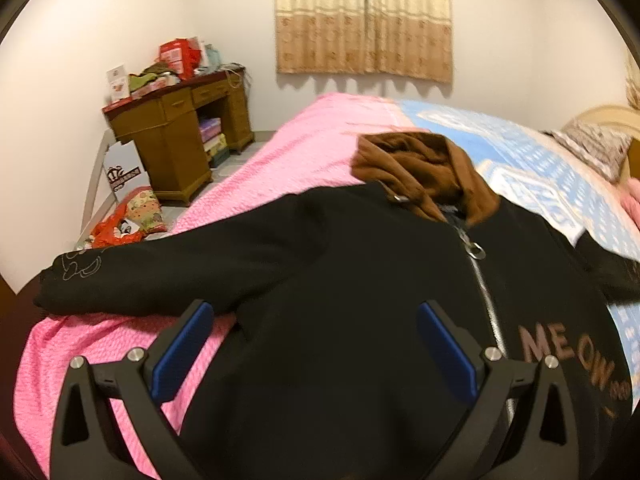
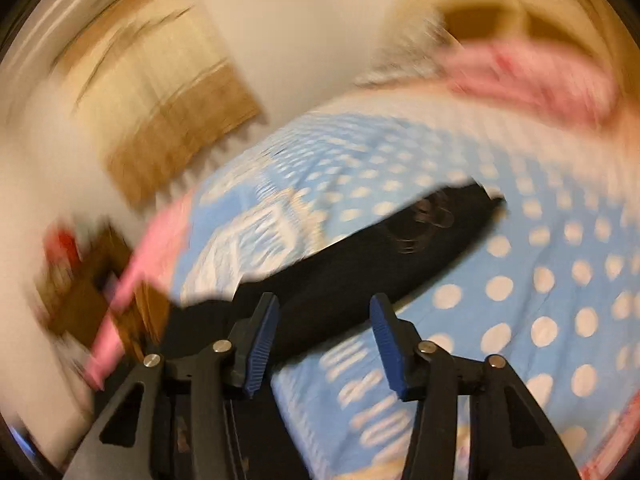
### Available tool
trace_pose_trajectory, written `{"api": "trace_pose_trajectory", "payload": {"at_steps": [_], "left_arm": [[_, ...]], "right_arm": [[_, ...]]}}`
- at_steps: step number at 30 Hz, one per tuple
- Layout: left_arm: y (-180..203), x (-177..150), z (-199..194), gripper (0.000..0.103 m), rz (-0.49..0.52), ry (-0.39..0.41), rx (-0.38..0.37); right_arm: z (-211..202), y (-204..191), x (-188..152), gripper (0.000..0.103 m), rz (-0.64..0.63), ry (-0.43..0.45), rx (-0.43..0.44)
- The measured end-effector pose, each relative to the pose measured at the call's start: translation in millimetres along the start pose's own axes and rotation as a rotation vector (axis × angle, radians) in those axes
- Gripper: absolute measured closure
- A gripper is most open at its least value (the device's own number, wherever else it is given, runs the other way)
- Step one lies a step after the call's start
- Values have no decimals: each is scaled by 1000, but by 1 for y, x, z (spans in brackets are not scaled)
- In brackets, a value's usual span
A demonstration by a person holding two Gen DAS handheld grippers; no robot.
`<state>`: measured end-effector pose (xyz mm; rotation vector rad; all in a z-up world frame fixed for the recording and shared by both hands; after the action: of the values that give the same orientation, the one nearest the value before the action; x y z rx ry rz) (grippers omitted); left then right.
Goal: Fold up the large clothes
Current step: 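Grasp the black sleeve cuff with the right tool and lift it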
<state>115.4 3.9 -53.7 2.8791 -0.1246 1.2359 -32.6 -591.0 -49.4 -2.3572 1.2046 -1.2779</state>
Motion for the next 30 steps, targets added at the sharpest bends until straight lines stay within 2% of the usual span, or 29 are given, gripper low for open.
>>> {"api": "trace_pose_trajectory", "payload": {"at_steps": [2,6,11,14,16,19,20,21,22,23,26,30], "left_arm": [[-5,-1,13,0,-35,0,-2],[-13,-12,40,0,-112,-45,-12],[-15,-28,61,0,-138,-88,-9],[-17,-32,72,0,-145,-136,-20],[-17,-32,71,0,-143,-130,-21],[-11,-32,75,0,-112,-150,8],[-10,-32,77,0,-100,-153,19],[-8,-32,78,0,-85,-160,32],[-8,-31,79,0,-79,-162,37],[-8,-31,78,0,-75,-162,40],[-11,-32,77,0,-82,-158,29],[-13,-31,75,0,-79,-157,16]], "right_arm": [[13,52,23,54,199,7,48],[45,127,44,54,446,22,17],[92,150,58,53,504,-29,-2],[120,162,72,47,538,-43,20],[126,164,78,47,535,-1,16],[141,155,87,50,454,-19,-43],[145,152,90,55,411,-32,-82],[143,152,90,71,380,-48,-121],[144,151,90,80,359,-68,-151],[143,149,90,81,363,-68,-149],[116,142,94,84,386,-13,-122],[57,82,108,84,205,116,-130]]}}
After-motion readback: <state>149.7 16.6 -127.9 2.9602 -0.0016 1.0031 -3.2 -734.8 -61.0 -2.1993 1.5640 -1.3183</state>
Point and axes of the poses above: each gripper's, at about its wrist camera, not at the fingertips, and z roughly the way its jaws point, y to its right, x to its top, the point moved 3 cm from there along z, roughly the way its jaws point, and after that the axes turned 4 degrees about -y, right-handed, at the moved point
